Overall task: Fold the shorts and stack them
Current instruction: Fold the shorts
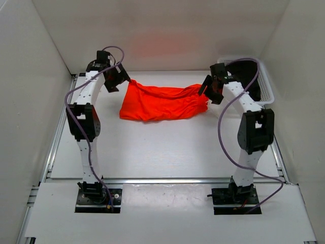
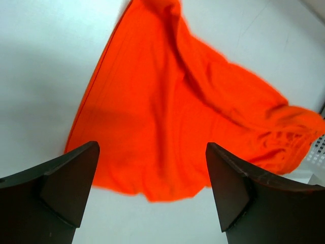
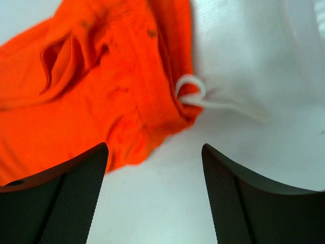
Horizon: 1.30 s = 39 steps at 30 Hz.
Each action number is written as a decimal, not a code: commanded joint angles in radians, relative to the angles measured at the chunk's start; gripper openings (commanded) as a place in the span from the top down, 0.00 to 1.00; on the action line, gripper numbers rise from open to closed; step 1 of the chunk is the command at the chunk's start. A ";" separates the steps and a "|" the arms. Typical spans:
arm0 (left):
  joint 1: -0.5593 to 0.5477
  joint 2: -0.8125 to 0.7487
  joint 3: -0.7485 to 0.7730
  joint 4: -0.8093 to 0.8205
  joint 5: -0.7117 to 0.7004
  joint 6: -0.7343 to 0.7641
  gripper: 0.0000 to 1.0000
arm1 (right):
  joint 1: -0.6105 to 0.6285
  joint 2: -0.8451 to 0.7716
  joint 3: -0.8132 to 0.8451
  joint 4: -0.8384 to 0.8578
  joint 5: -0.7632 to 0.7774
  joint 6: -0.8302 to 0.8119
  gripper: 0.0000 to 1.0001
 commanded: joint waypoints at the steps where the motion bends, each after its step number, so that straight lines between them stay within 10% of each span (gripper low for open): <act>1: 0.004 -0.149 -0.189 -0.014 0.029 0.044 0.02 | -0.010 -0.110 -0.148 0.093 -0.084 0.035 0.20; 8: 0.004 -0.183 -0.464 -0.040 -0.022 0.053 0.00 | -0.020 -0.131 -0.294 0.176 -0.232 0.099 0.16; 18: 0.004 -0.061 -0.455 -0.031 -0.043 0.041 0.02 | -0.030 -0.032 -0.273 0.219 -0.244 0.141 0.16; 21: -0.006 -0.042 -0.455 -0.014 -0.023 0.041 0.28 | -0.030 0.005 -0.273 0.262 -0.244 0.169 0.17; 22: -0.006 -0.030 -0.455 -0.003 -0.023 0.030 0.70 | -0.030 0.005 -0.273 0.262 -0.234 0.185 0.17; 23: -0.006 -0.030 -0.455 -0.003 -0.023 0.030 0.89 | -0.030 0.031 -0.273 0.273 -0.234 0.195 0.20; 25: -0.006 -0.030 -0.446 -0.003 -0.023 0.030 0.90 | -0.030 0.054 -0.273 0.296 -0.221 0.205 0.22; 29: 0.005 -0.040 -0.424 -0.003 -0.034 0.030 0.90 | 0.007 0.094 -0.233 0.308 -0.137 0.215 0.44; 33: 0.027 -0.085 -0.392 -0.003 -0.005 0.041 0.90 | 0.016 0.085 -0.195 0.277 -0.070 0.227 0.99; 39: 0.108 -0.109 -0.237 -0.047 0.110 0.050 0.90 | 0.025 0.054 -0.055 0.199 -0.060 0.187 1.00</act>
